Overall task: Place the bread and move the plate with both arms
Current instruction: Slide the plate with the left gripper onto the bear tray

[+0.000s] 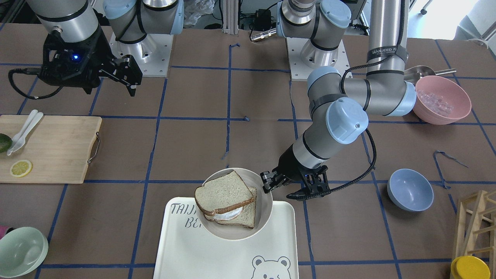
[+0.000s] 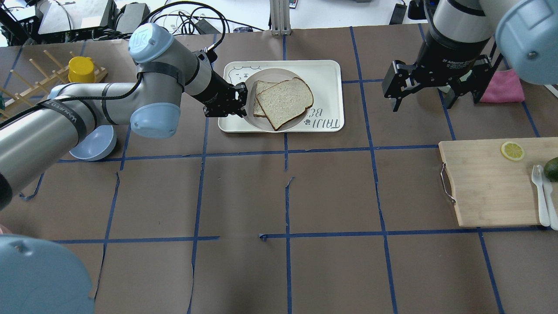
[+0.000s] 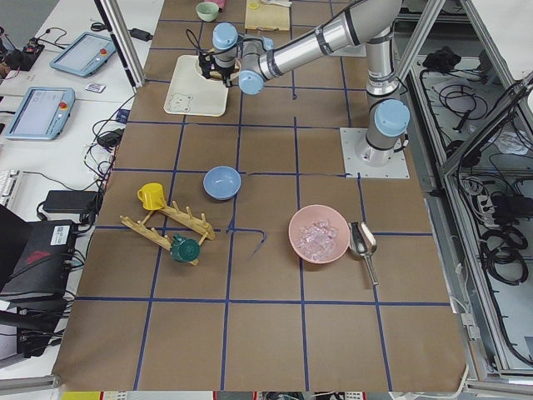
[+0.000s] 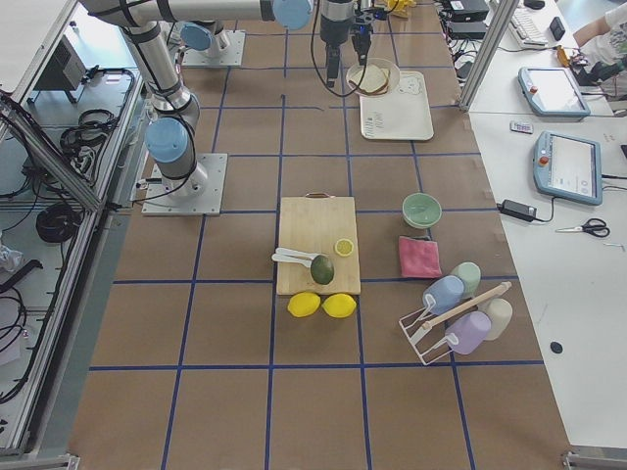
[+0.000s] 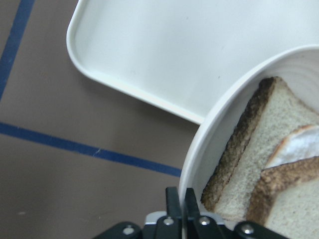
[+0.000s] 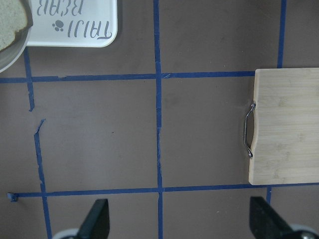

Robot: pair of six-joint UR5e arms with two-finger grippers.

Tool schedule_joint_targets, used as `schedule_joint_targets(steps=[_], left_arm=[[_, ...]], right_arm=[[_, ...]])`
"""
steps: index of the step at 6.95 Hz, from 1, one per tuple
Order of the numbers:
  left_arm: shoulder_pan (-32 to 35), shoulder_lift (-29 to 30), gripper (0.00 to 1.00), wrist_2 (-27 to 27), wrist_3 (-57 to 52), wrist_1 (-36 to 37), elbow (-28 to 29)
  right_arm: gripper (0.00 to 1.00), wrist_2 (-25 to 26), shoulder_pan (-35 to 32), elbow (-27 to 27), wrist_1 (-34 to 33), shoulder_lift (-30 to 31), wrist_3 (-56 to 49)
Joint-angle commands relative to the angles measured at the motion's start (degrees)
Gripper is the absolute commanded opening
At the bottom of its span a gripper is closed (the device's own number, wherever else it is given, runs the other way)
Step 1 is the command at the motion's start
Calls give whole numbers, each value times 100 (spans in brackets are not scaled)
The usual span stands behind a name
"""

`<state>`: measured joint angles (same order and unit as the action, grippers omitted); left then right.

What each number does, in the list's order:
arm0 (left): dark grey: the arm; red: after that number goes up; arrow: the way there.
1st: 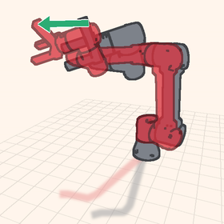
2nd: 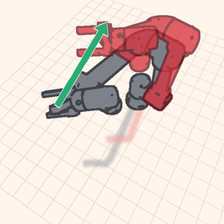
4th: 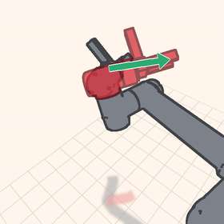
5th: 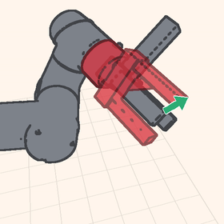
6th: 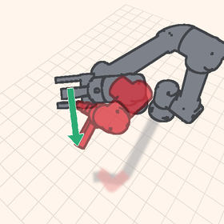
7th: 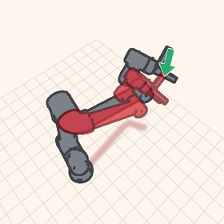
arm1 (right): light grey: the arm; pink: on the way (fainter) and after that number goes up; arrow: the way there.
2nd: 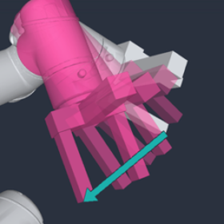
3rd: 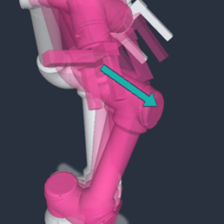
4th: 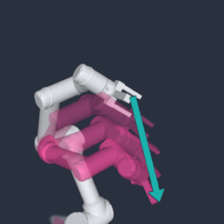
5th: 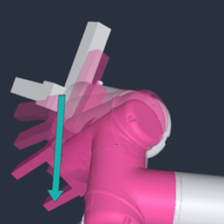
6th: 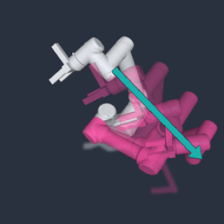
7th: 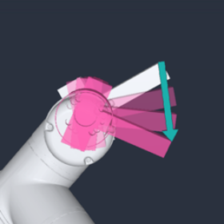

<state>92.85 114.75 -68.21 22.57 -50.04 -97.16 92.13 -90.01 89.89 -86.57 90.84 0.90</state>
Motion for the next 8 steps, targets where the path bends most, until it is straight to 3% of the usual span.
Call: schedule_joint_targets(steps=[1,2,6,7,8], left_arm=[[-12,844,0,18,-59,-76,923],[-12,1083,0,10,-164,-76,1153],[-12,1445,0,-8,-121,-32,1156],[5,1437,10,-17,-86,-15,1164],[5,1437,99,-25,-138,11,1156]], right_arm=[[100,25,1,20,0,-5,-11],[100,16,1,29,-8,-14,-28],[100,25,1,29,-79,-23,-46],[100,25,1,29,-70,-31,-46],[100,25,1,29,-79,-23,-55]])
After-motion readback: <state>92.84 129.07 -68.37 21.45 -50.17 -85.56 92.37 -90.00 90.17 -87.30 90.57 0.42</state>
